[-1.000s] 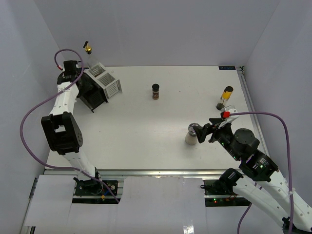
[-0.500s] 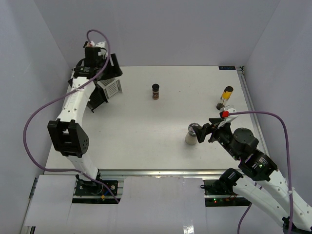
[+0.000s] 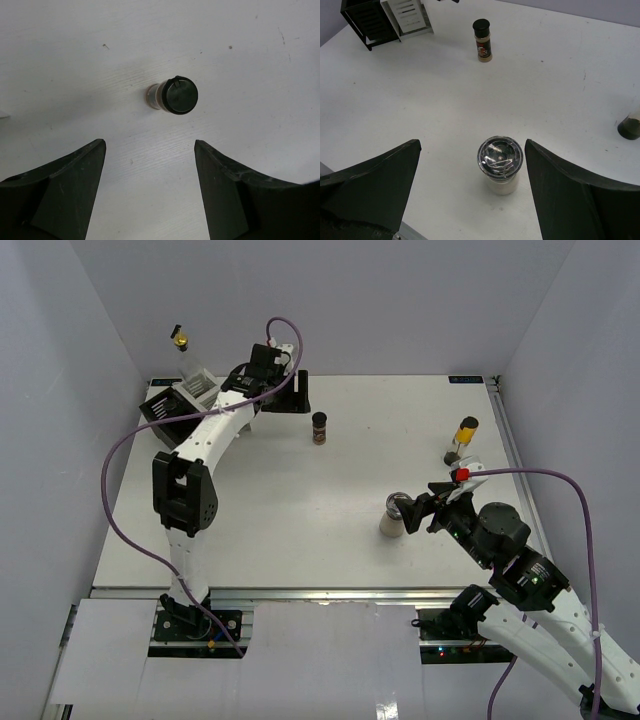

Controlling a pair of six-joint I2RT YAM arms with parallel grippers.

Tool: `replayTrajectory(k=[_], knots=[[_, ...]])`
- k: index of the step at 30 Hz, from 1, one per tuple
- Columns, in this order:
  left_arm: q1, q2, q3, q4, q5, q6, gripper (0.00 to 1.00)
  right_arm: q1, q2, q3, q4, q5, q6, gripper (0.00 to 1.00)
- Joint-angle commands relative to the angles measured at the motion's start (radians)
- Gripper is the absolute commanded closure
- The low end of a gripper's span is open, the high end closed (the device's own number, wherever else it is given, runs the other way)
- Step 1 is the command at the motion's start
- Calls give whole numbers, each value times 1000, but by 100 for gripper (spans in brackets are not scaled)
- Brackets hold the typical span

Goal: Organize the condiment bottles

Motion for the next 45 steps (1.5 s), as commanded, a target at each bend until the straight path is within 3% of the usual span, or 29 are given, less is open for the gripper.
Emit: replayTrajectory(k=[1,8,45], knots=[[-41,28,96,-18,-24,21,17,4,-6,-5,24,-2,1,9],[-98,83,106,-16,-66,41,16,4,5,-3,26,-6,-1,9],[-112,286,270,2,-148,74,22,6,50,4,35,-9,-7,9]])
